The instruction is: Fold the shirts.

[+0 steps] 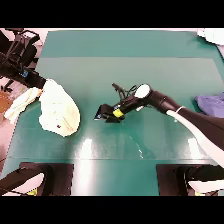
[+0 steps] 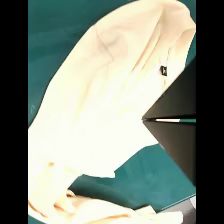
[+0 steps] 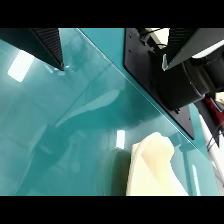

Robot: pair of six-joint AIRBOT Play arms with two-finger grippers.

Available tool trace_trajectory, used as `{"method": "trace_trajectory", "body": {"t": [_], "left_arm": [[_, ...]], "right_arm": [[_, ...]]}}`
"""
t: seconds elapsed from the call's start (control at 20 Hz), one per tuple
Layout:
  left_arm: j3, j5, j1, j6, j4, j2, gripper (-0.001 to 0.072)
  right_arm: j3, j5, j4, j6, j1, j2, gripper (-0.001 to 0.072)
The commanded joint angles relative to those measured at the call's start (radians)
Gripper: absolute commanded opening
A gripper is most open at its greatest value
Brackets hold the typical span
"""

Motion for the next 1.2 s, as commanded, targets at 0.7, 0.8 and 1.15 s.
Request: {"method": "trace_trajectory", "body": {"t": [0.7, 0.8, 1.15], "left_arm": [[0.001, -0.015, 0.0, -0.08, 0.022, 0.0, 0.0024], [0.001, -0.014, 0.0, -0.08, 0.01, 0.0, 0.0024], [0.001, -0.006, 0.0, -0.08, -0.002, 0.0, 0.0024]], "right_arm": [[0.494, -0.053, 0.149, 0.228, 0.201, -0.468, 0.0545], [0.494, -0.042, 0.097, 0.267, 0.2, -0.467, 0.0528], [0.494, -0.018, 0.021, 0.341, 0.2, -0.467, 0.0477]]}}
